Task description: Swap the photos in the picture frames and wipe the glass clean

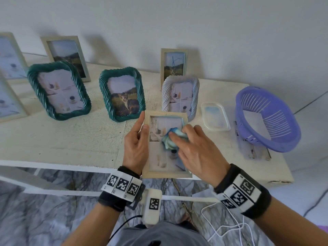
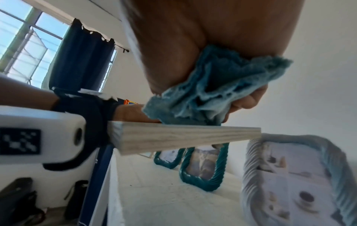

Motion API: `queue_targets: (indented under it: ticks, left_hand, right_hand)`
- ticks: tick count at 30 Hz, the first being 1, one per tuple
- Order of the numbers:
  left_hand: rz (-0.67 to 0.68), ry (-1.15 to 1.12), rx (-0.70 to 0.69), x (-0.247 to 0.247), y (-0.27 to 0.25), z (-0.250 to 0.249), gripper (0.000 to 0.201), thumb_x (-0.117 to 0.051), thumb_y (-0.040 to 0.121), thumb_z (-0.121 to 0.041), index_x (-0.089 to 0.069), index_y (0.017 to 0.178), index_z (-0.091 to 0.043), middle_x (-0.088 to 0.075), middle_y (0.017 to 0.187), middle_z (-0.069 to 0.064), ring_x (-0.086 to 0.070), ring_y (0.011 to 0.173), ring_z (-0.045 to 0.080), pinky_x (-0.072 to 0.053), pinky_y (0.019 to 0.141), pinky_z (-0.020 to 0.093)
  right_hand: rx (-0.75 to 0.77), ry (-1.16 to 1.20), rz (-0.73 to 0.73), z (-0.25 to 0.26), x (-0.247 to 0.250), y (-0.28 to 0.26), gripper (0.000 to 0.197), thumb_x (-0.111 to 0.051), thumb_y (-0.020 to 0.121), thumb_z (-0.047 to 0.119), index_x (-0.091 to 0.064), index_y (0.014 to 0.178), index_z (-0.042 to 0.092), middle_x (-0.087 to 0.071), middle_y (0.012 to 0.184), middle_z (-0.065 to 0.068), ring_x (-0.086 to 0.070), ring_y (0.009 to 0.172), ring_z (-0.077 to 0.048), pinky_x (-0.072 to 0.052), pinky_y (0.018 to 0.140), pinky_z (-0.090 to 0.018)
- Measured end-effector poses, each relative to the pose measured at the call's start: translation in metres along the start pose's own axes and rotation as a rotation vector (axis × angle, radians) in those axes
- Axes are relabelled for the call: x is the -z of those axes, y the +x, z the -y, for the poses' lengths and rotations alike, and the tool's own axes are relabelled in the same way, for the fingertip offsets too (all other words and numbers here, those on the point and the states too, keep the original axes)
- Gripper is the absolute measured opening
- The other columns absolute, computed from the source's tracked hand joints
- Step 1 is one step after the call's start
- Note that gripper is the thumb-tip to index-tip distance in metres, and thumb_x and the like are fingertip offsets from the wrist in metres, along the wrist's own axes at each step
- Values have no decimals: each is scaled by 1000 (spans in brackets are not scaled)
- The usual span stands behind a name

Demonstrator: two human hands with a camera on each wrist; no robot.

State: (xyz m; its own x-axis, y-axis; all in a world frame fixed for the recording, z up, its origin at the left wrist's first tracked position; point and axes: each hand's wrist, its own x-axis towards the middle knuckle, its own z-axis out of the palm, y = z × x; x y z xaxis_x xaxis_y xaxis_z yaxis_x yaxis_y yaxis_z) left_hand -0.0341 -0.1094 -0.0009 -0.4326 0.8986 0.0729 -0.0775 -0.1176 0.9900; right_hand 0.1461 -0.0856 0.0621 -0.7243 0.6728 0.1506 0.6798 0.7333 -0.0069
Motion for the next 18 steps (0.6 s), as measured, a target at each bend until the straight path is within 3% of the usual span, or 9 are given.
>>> queue_targets:
  ticks: [2,3,7,11,13,15,18]
  left_hand:
    - [-10,-14,8,5,0,4,41,-41,106,-14,-42,147,-14,-67,86,-15,-59,82,8,-51,78,27]
    - [-17,-31,24,7,-1,5,41,-41,106,-15,-43,147,-14,-68,88,-12,-60,83,11,-51,79,29]
    - [-41,-20,44,10,-1,6,40,-37,106,-6,-41,145,-12,-71,84,-27,-64,78,-8,-52,70,13]
    - [-50,-39,51,10,3,7,41,-38,106,-9,-42,147,-12,-73,90,-20,-65,87,1,-54,80,22]
    - [-43,-23,39,7,4,2,42,-38,106,-8,-42,147,-10,-72,94,-23,-64,91,-1,-52,82,19]
    - [-23,-34,23,6,6,0,41,-37,106,-6,-40,147,-8,-71,92,-27,-64,89,-5,-51,78,14]
    - [-25,-15,23,8,8,3,40,-39,105,-7,-44,145,-9,-72,95,-22,-64,94,3,-53,84,20]
  right_hand:
    - [76,23,19,8,-3,-9,46,-61,84,16,-57,129,10,-47,106,-8,-42,85,-20,-50,71,-30]
    - [126,51,36,12,-4,-15,46,-63,83,16,-57,129,10,-48,106,-8,-43,86,-19,-48,71,-29]
    - [257,133,87,16,-8,-23,44,-61,84,16,-58,128,13,-47,106,-5,-44,86,-18,-43,67,-27]
    - [172,100,45,2,-3,6,43,-58,85,15,-59,127,13,-48,105,-6,-45,85,-19,-49,69,-30]
    - [115,85,22,1,0,16,43,-59,85,13,-59,128,11,-48,103,-7,-44,84,-21,-49,67,-32]
    - [141,94,29,7,0,15,44,-60,85,12,-58,128,9,-48,104,-8,-45,85,-21,-50,68,-32]
    - [264,165,105,16,-3,1,41,-52,89,17,-58,130,12,-47,107,-5,-43,89,-18,-45,71,-26]
